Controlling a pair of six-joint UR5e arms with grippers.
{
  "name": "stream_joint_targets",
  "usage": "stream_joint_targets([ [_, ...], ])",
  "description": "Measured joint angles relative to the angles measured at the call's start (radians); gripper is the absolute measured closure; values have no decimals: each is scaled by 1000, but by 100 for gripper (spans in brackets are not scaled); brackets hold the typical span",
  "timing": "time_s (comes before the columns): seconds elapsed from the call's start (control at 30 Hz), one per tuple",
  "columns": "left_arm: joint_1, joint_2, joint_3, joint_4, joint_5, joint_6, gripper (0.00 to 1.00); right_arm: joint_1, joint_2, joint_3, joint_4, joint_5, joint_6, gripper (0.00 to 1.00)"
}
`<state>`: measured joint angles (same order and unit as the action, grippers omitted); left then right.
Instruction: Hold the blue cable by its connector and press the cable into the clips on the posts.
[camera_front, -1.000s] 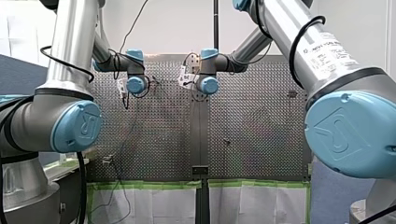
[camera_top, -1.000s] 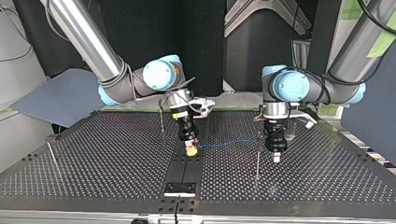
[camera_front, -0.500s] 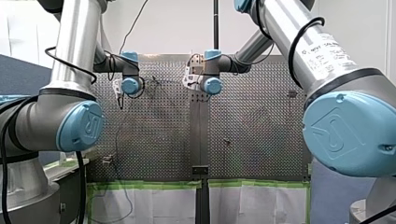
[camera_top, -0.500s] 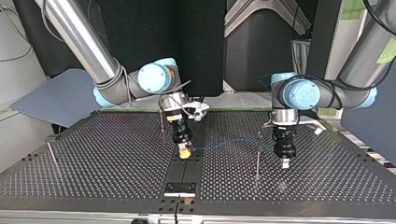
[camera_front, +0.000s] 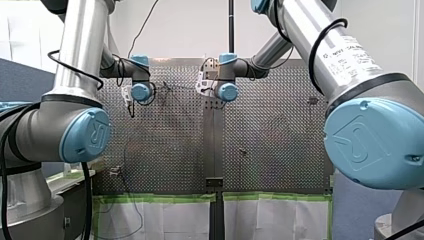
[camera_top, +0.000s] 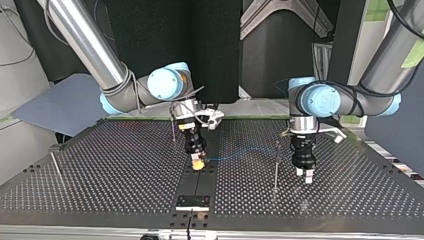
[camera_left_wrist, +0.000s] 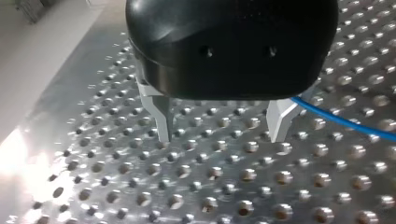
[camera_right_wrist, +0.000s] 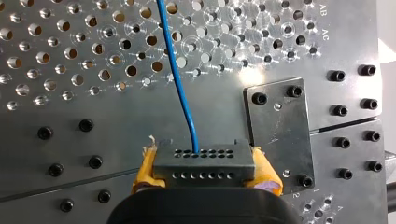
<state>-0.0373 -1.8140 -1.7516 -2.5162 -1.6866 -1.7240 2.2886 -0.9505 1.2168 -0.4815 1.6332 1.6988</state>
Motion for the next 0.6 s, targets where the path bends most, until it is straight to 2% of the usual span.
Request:
stream_joint_targets([
  [0.33,-17,0,-54,-78,-8,4,0,2,0,1,6,-6,1,100],
  [0.6,-26,13,-109,-60,-43,1,0,3,0,1,12,-8,-1,100],
])
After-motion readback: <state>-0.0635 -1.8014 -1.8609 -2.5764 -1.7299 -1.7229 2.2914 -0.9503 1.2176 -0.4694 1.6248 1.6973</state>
